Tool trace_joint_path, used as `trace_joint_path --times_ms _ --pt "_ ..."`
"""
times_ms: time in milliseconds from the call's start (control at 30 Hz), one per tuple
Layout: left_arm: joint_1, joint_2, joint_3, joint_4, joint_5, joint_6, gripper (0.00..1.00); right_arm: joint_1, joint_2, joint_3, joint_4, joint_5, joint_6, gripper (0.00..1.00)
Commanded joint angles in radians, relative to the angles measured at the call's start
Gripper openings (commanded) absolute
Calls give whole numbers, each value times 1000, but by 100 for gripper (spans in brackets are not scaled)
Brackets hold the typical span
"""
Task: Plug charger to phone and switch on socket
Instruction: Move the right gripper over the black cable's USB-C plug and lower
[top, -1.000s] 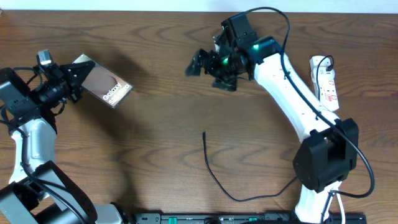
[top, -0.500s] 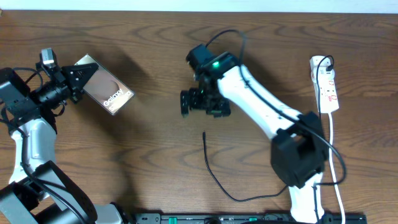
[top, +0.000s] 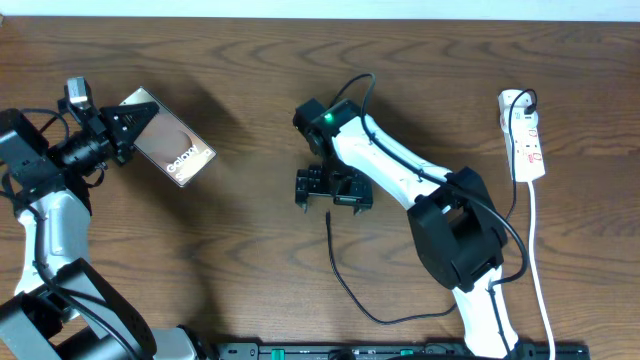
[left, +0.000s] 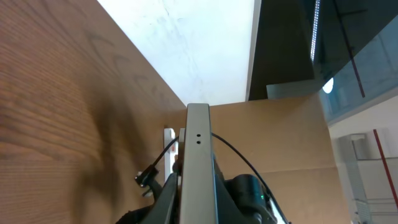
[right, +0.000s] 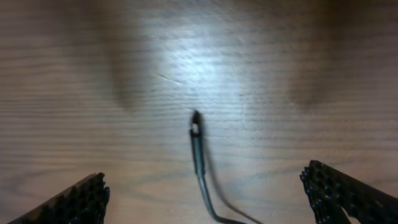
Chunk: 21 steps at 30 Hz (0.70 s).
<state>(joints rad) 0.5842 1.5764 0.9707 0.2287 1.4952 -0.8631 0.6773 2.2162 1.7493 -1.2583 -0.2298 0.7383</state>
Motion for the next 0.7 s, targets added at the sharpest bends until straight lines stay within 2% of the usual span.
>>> trace_joint_path --times_ms 0,667 --pt "-1 -1 -5 5 45 16 7 28 1 -50 17 13 55 99" --pt "-1 -1 -5 5 44 18 7 95 1 -82 96 64 77 97"
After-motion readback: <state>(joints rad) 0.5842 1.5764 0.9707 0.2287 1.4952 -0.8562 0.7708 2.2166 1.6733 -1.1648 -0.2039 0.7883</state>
